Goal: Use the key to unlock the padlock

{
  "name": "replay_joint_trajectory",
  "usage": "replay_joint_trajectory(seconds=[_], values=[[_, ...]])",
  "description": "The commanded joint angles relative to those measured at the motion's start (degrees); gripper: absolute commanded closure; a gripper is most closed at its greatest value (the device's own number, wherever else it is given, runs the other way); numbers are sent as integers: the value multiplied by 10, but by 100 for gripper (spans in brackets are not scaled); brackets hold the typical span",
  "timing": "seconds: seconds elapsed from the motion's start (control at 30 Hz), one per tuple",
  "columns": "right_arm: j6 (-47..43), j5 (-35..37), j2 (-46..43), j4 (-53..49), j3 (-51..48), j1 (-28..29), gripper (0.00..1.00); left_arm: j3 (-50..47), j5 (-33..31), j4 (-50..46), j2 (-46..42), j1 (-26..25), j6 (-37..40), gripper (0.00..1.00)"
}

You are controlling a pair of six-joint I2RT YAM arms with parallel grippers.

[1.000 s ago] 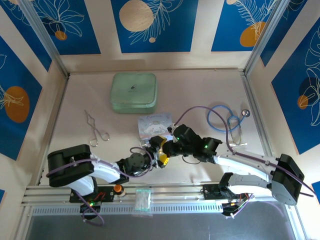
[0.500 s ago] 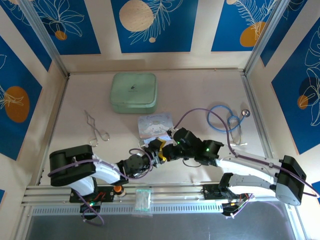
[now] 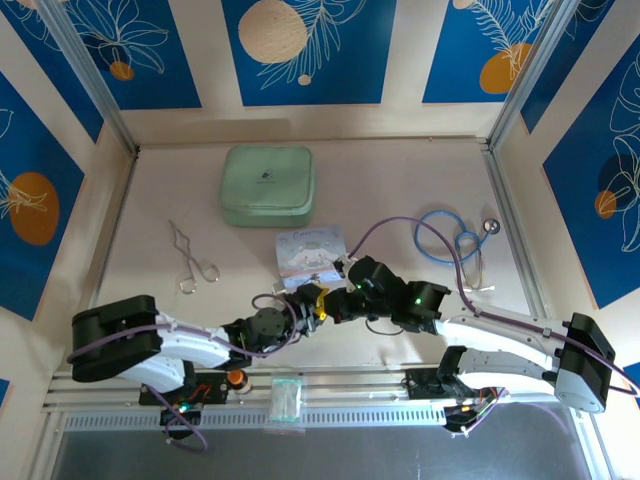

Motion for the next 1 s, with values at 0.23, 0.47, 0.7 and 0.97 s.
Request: replay_joint_trajectory(seconds=[0.23,0.47,0.7,0.97], values=[[7,24,-26,-11,-5,-4,100,4,1,-171,-68,-4,24,81],[11,10,-20,0,-11,-6,100,2,5,-123,-52,-1,38,90],[12,6,-20,9,-23,-7,100,-7,-8,-76,-51,-1,44,77],[17,12,-35,28,-37,-8,100,-13,8,-66,-43,-1,31,54]])
